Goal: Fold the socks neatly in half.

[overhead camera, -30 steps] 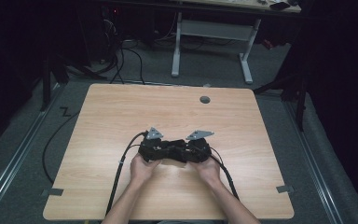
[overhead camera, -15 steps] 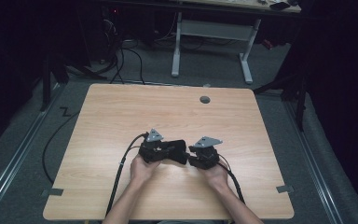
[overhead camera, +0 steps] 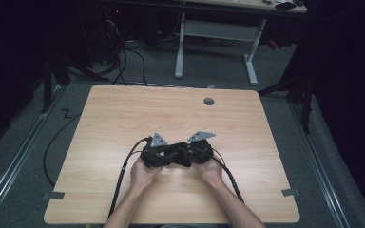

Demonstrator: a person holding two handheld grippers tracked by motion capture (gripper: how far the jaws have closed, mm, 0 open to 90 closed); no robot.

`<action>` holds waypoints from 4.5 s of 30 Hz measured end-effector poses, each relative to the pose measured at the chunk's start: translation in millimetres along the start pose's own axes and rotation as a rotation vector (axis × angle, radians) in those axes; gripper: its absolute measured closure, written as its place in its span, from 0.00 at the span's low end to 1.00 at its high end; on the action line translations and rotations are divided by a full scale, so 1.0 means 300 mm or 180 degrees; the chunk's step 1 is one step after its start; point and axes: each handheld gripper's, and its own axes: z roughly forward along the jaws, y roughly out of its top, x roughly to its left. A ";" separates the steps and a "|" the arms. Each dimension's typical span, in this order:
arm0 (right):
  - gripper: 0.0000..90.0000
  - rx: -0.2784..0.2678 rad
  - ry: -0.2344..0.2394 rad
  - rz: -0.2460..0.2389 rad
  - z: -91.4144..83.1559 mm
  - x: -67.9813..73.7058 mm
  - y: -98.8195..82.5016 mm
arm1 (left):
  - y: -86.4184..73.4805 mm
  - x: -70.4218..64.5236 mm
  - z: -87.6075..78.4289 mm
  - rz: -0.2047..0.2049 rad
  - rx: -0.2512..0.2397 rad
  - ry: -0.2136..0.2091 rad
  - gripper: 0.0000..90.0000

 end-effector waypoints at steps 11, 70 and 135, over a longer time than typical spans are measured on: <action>0.76 0.0009 -0.0011 0.0073 0.012 -0.014 -0.003 | -0.001 0.036 0.032 -0.0194 0.0005 -0.0016 0.63; 0.64 -0.0352 -0.0297 0.0458 -0.129 -0.115 -0.010 | 0.123 0.087 -0.060 -0.0214 -0.0259 0.0144 0.43; 0.64 -0.0377 -0.0827 0.0902 -0.375 -0.273 -0.320 | -0.194 0.233 -0.274 -0.0831 -0.0161 0.0843 0.40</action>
